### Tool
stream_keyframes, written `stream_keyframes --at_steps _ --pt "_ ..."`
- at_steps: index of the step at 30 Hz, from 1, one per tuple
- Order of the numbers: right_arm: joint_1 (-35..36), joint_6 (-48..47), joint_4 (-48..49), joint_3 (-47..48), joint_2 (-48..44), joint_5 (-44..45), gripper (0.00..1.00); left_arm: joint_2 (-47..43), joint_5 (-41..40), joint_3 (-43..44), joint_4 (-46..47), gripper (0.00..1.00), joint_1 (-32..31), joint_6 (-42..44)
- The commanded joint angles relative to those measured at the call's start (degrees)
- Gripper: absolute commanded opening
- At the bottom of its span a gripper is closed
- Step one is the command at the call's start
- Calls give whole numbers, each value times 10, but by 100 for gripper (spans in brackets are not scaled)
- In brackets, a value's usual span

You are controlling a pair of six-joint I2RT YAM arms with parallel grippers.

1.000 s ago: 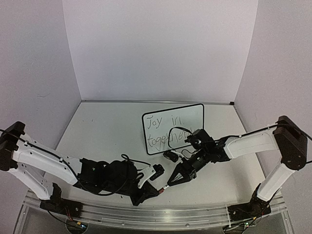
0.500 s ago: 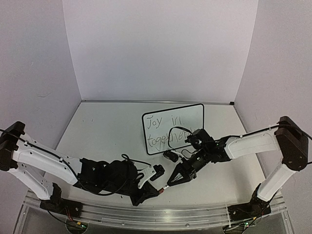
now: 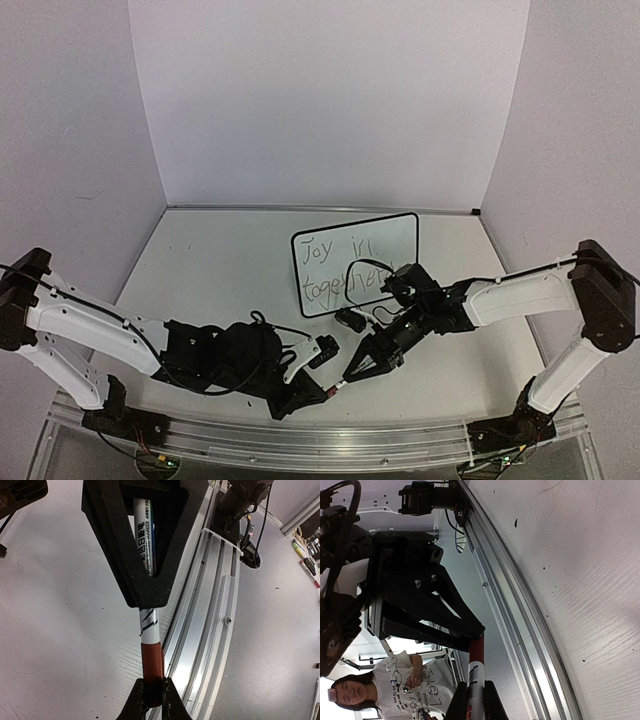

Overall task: Write a sentence on the whiteboard
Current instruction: Insert the whiteboard marker without the cap into the whiteboard marker, then put down the whiteboard marker at the center of the board.

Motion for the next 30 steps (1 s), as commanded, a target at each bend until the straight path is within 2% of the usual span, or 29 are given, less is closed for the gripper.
stream_keyframes --at_steps 1,6,9,11,14,18,20,24,30 --pt "42 -1 63 17 -22 -23 0 -10 -3 82 222 0 22 10" --pt "44 0 64 13 -27 -17 0 -12 3 80 220 0 27 7" --pt "42 1 60 10 -32 14 0 -20 -6 78 182 0 29 10" --pt "36 2 57 6 -37 48 0 -35 -20 65 150 11 35 5" --pt "2 -8 20 -6 -47 113 0 -73 -63 29 95 44 54 -18" --pt "-89 9 4 -50 -70 183 0 -128 -110 -10 3 75 84 -50" --pt "-132 11 -11 -66 -80 207 0 -153 -123 -11 -55 81 106 -65" --pt "-197 4 -42 -81 -100 257 1 -201 -163 -21 -137 87 144 -88" --pt "-297 -1 -86 -98 -105 335 2 -224 -128 -15 -221 89 260 -107"
